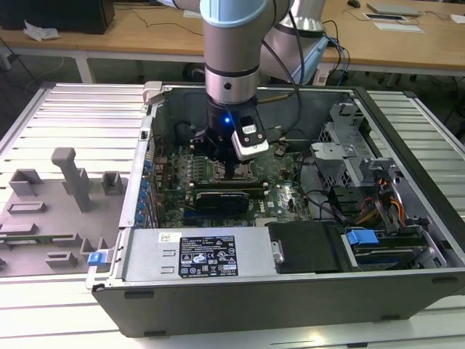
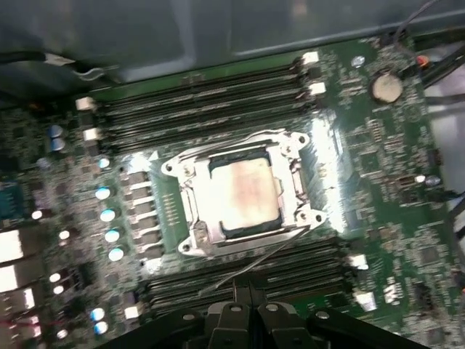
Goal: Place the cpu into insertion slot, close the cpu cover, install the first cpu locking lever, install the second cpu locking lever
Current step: 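Install the second cpu locking lever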
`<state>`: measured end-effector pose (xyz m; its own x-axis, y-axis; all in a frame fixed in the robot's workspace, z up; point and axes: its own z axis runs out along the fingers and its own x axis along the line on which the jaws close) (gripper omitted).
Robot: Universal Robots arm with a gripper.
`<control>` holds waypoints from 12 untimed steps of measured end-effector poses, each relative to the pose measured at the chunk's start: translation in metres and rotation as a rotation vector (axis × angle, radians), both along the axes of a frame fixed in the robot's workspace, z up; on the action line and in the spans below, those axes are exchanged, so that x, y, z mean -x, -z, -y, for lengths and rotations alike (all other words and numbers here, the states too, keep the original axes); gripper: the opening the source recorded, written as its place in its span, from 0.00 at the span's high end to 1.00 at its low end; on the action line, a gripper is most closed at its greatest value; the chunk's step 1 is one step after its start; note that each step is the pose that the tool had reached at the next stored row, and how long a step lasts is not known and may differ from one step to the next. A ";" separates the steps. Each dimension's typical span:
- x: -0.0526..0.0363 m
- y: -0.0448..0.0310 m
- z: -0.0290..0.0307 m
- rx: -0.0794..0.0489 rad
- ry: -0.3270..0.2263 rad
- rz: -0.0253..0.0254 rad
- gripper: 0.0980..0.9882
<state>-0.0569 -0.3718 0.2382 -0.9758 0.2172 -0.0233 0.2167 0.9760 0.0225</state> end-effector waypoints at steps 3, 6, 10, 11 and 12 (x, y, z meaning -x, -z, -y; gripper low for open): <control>0.0000 0.0001 0.0000 0.000 0.000 -0.0017 0.99; 0.0001 0.0003 0.0000 0.000 -0.035 -0.0017 0.99; -0.0001 0.0003 0.0001 0.000 -0.074 -0.0017 0.99; -0.0002 0.0003 0.0001 0.000 -0.074 -0.0016 0.99; -0.0002 0.0000 0.0001 0.000 -0.074 -0.0017 0.99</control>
